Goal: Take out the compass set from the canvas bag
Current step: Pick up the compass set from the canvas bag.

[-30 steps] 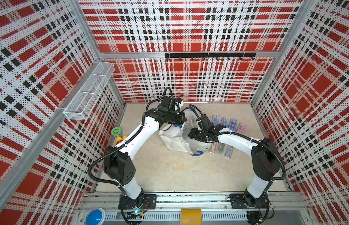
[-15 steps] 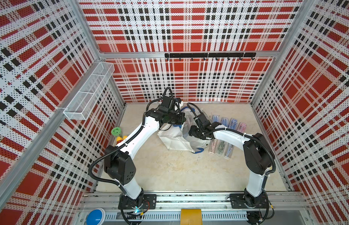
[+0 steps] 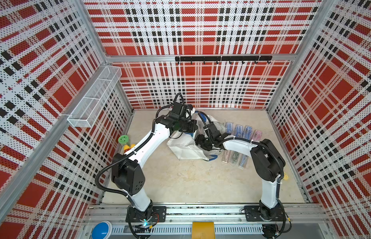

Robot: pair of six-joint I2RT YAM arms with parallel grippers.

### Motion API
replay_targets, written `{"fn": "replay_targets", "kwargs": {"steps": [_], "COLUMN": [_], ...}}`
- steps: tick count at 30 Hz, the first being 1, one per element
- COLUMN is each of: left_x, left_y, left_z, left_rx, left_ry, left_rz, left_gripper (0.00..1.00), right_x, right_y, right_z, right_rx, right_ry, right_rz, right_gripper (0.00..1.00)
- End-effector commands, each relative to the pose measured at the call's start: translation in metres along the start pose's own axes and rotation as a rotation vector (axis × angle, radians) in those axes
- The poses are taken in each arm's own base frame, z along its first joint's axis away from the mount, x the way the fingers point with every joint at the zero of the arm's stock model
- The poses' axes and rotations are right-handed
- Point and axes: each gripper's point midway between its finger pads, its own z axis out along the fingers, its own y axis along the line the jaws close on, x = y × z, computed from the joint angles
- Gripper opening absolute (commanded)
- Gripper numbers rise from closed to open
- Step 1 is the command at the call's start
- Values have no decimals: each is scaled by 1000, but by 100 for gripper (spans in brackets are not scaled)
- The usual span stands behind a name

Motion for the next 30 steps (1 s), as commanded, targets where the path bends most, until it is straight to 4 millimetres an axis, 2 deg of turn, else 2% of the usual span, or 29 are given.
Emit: {"fn": "replay_targets", "kwargs": {"steps": [1,6,11,15,20,30], "left_x": [-12,-12,-12,-17,-23,-31], "left_y": [-22,-25,-19,-12,-9,-15], "left_z": [-6,-6,-8,-14,-23,-34], "left_rx": [75,82,83,91,53,34], "left_ry": [-26,-24,-22,-34,-51,-79], "left_rz": [33,33,24,18,91,240], "left_gripper": [0,0,0,0,0,0], "right_x": [7,9,0,-7,-11,-10], "right_y": [-6,-7,19,41,56,64], "right_z": [23,40,38,24,3,-47], "right_rx": [-27,-79,-237,-327,-389,-434], "right_ry": [51,63,40,14,-21,-99], "right_rz": [126,140,115,84,72,61], "right_gripper": [66,60,41,31,23,17]}}
